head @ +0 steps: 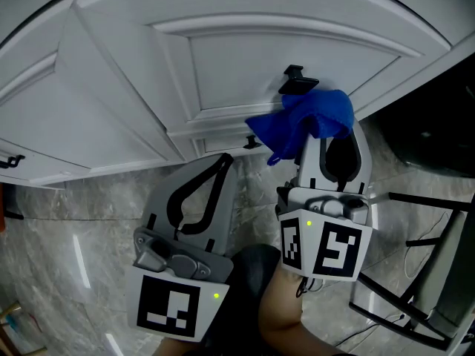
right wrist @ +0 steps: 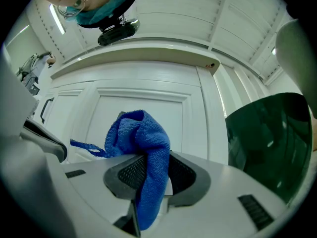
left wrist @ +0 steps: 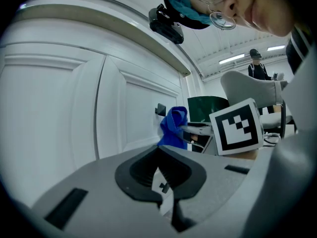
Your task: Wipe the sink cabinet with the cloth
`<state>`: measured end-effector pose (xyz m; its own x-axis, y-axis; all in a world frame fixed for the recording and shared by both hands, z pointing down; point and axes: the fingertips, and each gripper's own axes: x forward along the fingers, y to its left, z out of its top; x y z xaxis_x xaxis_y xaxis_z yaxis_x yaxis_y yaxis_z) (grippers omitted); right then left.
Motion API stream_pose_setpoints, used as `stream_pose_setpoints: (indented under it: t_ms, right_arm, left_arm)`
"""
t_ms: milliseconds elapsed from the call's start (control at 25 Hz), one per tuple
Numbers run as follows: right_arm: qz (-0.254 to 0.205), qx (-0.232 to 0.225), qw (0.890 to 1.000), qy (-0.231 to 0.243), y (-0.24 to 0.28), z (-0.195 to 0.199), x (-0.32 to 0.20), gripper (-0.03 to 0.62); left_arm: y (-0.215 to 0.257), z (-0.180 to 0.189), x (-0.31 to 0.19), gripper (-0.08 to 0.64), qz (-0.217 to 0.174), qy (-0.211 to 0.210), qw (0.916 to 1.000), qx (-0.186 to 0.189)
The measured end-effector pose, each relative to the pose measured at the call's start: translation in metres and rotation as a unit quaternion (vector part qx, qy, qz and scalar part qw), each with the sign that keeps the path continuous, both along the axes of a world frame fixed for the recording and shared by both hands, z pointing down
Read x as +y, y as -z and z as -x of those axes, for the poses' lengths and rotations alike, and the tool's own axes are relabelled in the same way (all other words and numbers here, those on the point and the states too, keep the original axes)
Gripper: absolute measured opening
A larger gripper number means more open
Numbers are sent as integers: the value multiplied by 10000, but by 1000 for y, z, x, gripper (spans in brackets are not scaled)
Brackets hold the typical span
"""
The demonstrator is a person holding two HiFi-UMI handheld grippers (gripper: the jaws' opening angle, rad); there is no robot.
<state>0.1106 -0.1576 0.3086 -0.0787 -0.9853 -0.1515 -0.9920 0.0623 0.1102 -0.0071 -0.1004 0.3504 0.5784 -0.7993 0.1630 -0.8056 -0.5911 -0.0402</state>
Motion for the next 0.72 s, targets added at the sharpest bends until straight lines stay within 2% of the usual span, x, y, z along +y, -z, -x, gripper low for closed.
stream_pose_setpoints:
  t_ms: [400, 720]
  right_arm:
    - [-83, -8, 9999, -129, 0, -6, -1, 117]
    - [-41, -89, 9990, -447, -3, -23, 0, 117]
  left_arm:
    - [-2, 1, -2, 3, 9, 4, 10000, 16]
    - [-1, 2, -2, 3, 0, 5, 10000, 16]
